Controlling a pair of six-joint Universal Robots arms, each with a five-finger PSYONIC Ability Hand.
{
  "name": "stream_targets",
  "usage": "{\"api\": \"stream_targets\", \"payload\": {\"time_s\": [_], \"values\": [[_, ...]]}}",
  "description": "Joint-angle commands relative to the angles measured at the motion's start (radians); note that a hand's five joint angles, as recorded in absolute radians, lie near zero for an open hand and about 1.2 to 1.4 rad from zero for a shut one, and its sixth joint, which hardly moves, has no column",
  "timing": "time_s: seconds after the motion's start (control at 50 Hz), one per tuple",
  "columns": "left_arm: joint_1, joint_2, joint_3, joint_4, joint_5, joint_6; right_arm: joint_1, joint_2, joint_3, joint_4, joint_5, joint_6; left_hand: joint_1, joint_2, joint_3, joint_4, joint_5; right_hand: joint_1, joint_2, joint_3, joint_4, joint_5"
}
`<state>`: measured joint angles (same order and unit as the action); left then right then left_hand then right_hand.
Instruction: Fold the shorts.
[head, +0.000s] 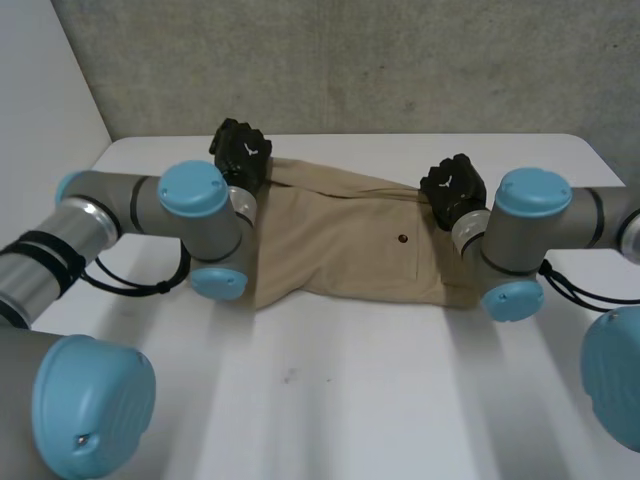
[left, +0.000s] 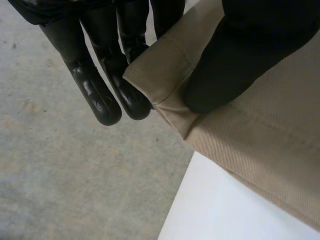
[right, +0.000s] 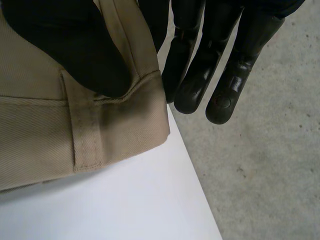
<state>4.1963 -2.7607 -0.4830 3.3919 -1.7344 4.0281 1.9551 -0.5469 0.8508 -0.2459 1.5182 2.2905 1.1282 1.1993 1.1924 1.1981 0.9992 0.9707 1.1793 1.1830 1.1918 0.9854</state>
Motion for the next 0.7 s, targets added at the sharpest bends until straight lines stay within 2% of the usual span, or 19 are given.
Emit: {"api": "stream_targets", "payload": {"time_s": [0.02,0.06,0.12,0.2,0.34,0.4,0.52,0.62,0.7], "values": [[-0.005,-0.034,-0.022,0.121,-0.002,-0.024,0.001,0.048,-0.029,-0.133,-0.006,0.004,-0.921,-0.992,-0.985,-0.991,-0.967,-0.796,-1.005,-1.009,-1.017,-0.985],[-0.01,-0.031,-0.035,0.141,-0.007,-0.032,0.002,0.025,-0.023,-0.142,0.002,0.015,-0.954,-1.025,-1.018,-1.024,-0.999,-0.796,-1.005,-1.009,-1.017,-0.985],[-0.016,0.019,-0.077,0.165,-0.014,-0.053,0.005,-0.085,0.016,-0.141,0.014,0.082,-0.954,-1.025,-1.018,-1.024,-0.999,-0.796,-1.005,-1.009,-1.017,-0.985],[-0.018,0.174,-0.201,0.161,-0.01,-0.127,-0.005,-0.264,0.129,-0.131,0.008,0.257,-0.954,-1.025,-1.018,-1.024,-0.999,-0.796,-1.005,-1.009,-1.017,-0.985],[-0.004,0.455,-0.518,0.159,-0.005,-0.357,-0.009,-0.519,0.35,0.042,-0.042,0.464,-0.954,-1.025,-1.018,-1.024,-0.999,-0.796,-1.005,-1.009,-1.017,-0.985],[0.011,0.561,-0.667,0.146,-0.005,-0.451,-0.012,-0.565,0.431,0.127,-0.067,0.535,-0.95,-1.021,-1.014,-1.02,-0.995,-0.796,-1.005,-1.009,-1.017,-0.985],[0.038,0.7,-0.902,0.127,-0.001,-0.587,-0.033,-0.579,0.56,0.212,-0.076,0.606,-0.944,-1.015,-1.008,-1.014,-0.99,-0.537,-0.745,-0.749,-0.758,-0.726],[0.041,0.76,-1.058,0.129,0.004,-0.67,-0.047,-0.576,0.681,0.16,-0.079,0.613,-0.944,-1.015,-1.008,-1.014,-0.99,-0.314,-0.522,-0.526,-0.535,-0.503],[0.044,0.767,-1.132,0.133,0.003,-0.696,-0.045,-0.541,0.724,0.073,-0.075,0.6,-0.944,-1.015,-1.008,-1.014,-0.99,-0.304,-0.513,-0.517,-0.526,-0.494]]}}
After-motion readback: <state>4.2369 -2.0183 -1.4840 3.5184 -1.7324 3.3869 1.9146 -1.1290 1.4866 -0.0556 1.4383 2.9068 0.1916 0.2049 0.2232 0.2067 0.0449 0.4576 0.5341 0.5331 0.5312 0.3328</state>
